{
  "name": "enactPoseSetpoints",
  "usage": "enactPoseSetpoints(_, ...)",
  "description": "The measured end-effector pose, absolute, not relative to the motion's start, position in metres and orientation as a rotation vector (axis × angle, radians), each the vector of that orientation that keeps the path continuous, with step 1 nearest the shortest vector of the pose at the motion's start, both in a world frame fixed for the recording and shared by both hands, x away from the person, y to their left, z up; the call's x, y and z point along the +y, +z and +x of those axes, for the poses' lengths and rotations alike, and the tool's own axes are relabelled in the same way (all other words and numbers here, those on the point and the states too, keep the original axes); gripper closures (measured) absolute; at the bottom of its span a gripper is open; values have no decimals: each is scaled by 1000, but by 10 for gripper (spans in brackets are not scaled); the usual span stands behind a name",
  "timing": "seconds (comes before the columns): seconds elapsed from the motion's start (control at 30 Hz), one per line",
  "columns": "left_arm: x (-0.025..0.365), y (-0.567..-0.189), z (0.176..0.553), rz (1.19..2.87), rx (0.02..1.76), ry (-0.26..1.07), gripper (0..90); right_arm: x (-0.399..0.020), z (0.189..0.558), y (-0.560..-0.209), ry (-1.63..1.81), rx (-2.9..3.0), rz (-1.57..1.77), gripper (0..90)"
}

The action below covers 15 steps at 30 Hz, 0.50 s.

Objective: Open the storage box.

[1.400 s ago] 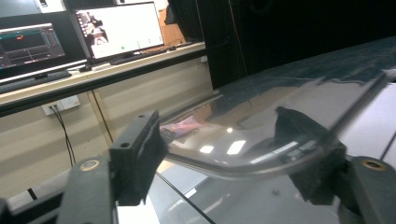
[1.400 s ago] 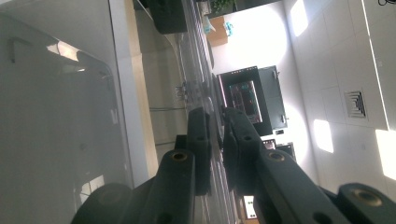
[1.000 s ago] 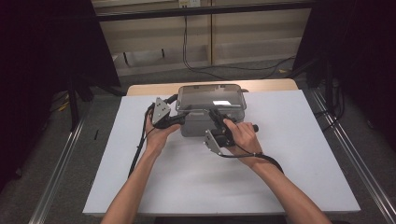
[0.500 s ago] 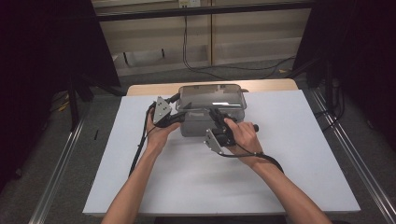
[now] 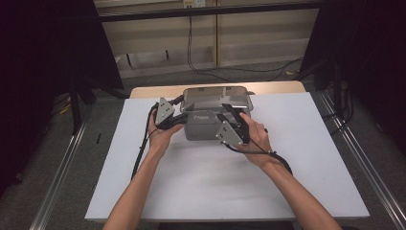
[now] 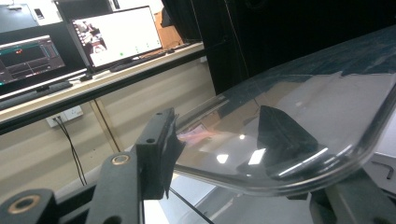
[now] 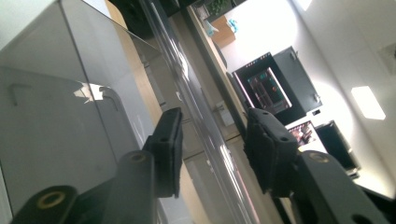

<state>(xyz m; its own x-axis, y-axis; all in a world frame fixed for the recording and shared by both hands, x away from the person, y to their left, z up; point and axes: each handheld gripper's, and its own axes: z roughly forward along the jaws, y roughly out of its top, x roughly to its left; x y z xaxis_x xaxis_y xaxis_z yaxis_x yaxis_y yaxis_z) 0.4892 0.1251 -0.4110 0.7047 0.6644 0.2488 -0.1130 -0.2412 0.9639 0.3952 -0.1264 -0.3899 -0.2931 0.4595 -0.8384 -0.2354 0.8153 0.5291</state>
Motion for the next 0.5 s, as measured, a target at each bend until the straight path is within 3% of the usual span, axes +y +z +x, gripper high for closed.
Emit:
enactPoseSetpoints(0.13, 125, -409, 490, 1667, 452, 778, 483, -136, 400, -389, 772, 1758, 278, 455)
enactPoseSetpoints(0.5, 125, -405, 491, 1658, 453, 781, 506, -164, 412, -384, 968, 1785, 478, 366)
